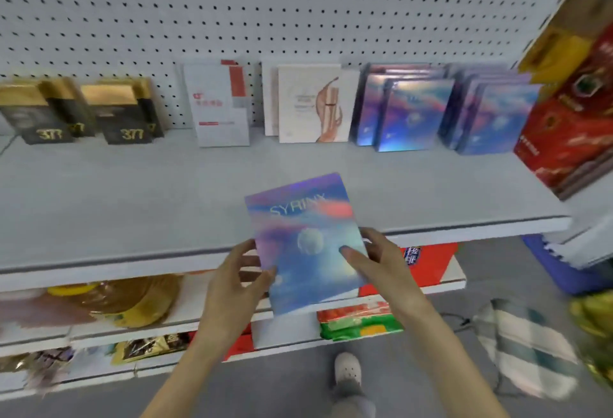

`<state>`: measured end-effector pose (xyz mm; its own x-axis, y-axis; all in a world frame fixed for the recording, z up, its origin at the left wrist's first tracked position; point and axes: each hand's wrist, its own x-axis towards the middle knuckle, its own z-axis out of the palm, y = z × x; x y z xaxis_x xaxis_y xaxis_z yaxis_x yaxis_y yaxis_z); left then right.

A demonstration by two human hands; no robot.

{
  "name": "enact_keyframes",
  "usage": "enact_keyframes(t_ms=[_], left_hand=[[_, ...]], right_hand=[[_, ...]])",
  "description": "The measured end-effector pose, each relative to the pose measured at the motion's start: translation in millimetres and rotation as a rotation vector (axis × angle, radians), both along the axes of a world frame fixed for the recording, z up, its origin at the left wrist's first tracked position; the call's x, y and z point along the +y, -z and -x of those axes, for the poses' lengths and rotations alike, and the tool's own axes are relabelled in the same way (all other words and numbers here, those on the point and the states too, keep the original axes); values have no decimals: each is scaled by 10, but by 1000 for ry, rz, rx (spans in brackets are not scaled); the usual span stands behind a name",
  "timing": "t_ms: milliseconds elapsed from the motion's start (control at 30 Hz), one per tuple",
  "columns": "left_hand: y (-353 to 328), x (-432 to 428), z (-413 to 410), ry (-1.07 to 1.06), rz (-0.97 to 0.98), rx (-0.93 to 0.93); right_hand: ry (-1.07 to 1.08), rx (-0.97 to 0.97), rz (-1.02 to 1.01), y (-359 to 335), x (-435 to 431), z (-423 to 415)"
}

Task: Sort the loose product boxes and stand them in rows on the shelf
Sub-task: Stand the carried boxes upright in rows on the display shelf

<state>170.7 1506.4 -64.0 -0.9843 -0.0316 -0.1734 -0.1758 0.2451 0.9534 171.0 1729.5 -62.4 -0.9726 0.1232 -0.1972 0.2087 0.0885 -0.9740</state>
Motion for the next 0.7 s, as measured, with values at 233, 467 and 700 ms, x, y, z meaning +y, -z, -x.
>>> enact_keyframes(t_ms=[233,467,700], left_hand=[[-99,1816,1172,142,38,49],[-100,2535,2201,38,129,109],[150,2709,2553,-97,113,125]], right_hand=[[125,43,-294,-49,1885,822],[242,127,-368,-4,2382,1895],[334,150,-296,199,2403,2413]])
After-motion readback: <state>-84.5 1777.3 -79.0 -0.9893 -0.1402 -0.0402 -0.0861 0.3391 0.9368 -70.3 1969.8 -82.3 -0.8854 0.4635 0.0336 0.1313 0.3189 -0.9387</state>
